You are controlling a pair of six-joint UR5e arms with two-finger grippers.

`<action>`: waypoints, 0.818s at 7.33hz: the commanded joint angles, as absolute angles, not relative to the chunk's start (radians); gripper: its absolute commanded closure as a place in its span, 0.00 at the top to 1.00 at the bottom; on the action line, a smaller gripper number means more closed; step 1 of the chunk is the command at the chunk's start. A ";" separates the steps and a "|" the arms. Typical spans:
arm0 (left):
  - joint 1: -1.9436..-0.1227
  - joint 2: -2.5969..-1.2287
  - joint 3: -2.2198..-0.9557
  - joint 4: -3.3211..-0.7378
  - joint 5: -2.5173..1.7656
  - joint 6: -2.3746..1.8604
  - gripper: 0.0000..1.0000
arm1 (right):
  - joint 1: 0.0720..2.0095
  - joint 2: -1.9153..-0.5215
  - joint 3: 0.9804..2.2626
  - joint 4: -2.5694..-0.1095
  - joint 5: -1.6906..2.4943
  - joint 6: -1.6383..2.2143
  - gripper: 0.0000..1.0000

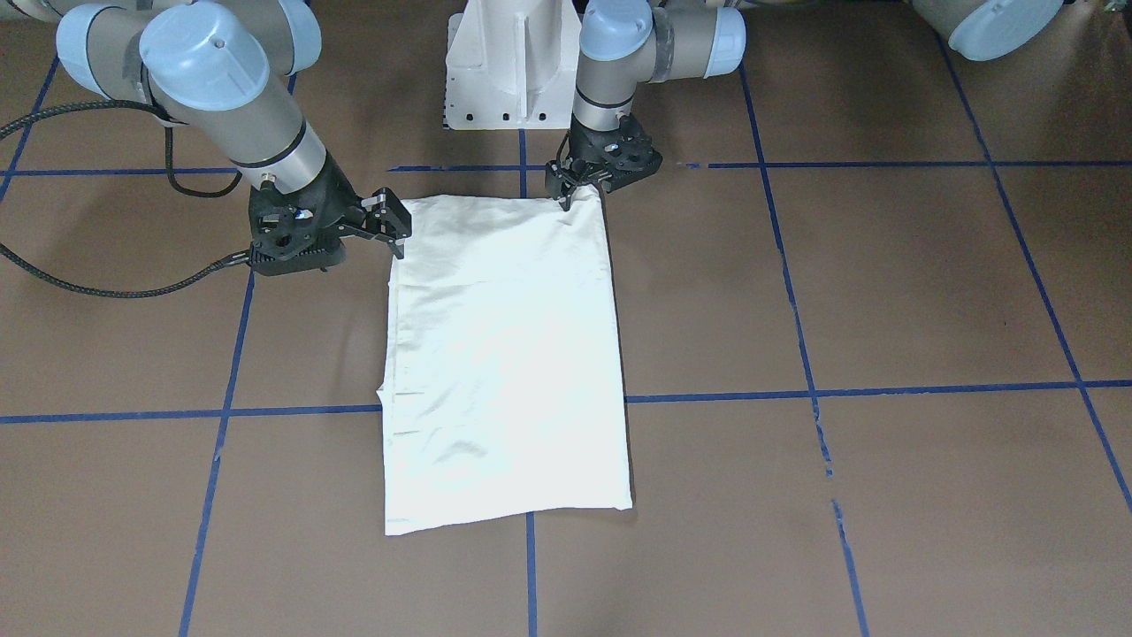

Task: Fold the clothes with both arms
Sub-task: 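Lower the right gripper to the shirt's other near corner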

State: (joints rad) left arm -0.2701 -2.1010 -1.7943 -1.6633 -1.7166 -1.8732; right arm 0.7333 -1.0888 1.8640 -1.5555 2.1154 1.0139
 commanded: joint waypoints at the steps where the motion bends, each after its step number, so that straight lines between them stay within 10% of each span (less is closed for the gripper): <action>1: -0.271 -2.102 -1.792 -1.666 -1.717 -1.871 0.38 | 0.733 -1.088 1.864 -1.555 2.115 1.014 1.00; 4: -0.282 -2.100 -1.816 -1.664 -1.713 -1.814 0.00 | 0.732 -1.091 1.861 -1.555 2.114 1.014 1.00; 6: -0.284 -2.100 -1.851 -1.663 -1.718 -1.766 0.00 | 0.723 -1.098 1.870 -1.555 2.112 1.066 1.00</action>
